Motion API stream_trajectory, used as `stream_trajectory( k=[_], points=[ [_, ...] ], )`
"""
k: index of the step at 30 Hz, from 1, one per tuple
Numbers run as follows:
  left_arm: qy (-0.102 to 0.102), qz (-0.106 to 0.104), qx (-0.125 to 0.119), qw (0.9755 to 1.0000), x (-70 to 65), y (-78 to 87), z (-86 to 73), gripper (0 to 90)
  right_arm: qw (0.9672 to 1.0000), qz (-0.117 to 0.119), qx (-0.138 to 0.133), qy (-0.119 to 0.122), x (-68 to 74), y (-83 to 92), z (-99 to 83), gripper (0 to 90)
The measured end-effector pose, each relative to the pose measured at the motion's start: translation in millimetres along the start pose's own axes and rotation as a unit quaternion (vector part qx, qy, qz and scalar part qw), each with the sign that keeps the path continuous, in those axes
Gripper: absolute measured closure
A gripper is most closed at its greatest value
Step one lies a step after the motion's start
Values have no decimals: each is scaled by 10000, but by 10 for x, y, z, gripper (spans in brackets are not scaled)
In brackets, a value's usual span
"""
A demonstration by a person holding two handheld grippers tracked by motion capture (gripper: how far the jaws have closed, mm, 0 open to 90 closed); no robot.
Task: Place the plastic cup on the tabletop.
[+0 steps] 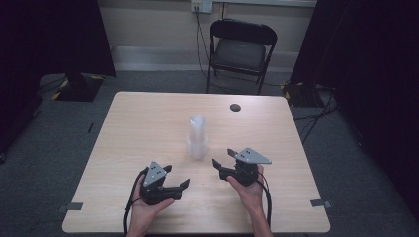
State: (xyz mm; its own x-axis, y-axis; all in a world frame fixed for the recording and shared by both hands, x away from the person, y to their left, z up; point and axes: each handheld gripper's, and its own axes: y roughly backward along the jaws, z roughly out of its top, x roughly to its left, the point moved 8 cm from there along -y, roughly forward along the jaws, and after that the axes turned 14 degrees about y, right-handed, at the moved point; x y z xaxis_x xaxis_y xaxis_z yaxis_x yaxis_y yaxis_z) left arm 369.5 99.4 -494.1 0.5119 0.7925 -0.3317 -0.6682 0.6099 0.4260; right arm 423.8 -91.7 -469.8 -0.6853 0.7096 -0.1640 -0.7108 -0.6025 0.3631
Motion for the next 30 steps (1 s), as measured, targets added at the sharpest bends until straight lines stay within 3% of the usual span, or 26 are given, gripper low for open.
stream_trajectory(
  k=[7, 14, 24, 30],
  points=[
    [119, 91, 9, 9999, 86, 49, -60, 173, 9998, -56, 27, -175, -150, -78, 37, 306],
    [191, 85, 19, 9998, 108, 50, -73, 166, 9992, -268, 54, -298, -362, -132, 79, 307],
    [141, 139, 155, 9997, 106, 25, -120, 169, 9985, -481, 134, -212, -572, -254, 71, 302],
    [253, 126, 192, 9994, 136, 37, -125, 182, 9978, -529, 245, -320, -669, -340, 76, 293]
  ],
)
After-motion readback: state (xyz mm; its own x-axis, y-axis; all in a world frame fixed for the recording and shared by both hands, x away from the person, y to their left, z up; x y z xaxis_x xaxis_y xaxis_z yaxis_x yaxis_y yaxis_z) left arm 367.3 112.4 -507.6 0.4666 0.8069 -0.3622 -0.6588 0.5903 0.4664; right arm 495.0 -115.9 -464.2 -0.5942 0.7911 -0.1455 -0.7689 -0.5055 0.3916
